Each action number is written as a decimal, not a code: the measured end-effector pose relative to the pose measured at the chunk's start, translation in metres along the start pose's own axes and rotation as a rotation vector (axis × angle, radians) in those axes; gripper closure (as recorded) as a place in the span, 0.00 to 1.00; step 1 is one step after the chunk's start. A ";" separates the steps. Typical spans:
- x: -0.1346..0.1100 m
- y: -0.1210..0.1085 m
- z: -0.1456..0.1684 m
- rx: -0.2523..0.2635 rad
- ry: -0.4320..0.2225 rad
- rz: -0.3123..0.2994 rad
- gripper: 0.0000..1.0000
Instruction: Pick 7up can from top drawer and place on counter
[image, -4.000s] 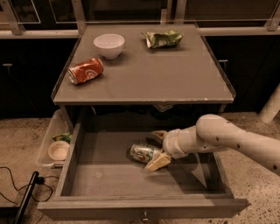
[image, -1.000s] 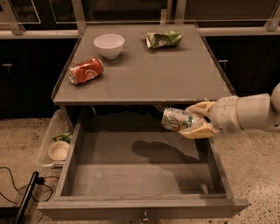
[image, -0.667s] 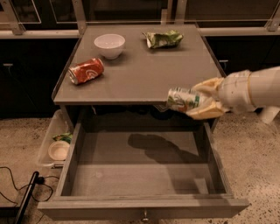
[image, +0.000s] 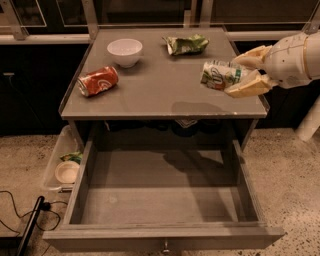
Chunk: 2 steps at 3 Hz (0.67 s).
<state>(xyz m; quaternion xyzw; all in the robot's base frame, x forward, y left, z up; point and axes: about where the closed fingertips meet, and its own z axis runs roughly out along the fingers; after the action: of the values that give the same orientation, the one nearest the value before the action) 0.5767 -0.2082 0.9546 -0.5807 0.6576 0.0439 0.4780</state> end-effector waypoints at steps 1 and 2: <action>0.005 0.010 0.006 -0.018 0.004 0.009 1.00; 0.013 -0.014 0.017 0.008 0.017 0.011 1.00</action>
Offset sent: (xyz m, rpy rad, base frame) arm 0.0642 -0.0203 -0.0097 -0.0156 -0.0156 -0.0687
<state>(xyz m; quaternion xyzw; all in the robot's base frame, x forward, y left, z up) 0.5996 -0.2118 0.9435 -0.5755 0.6651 0.0391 0.4743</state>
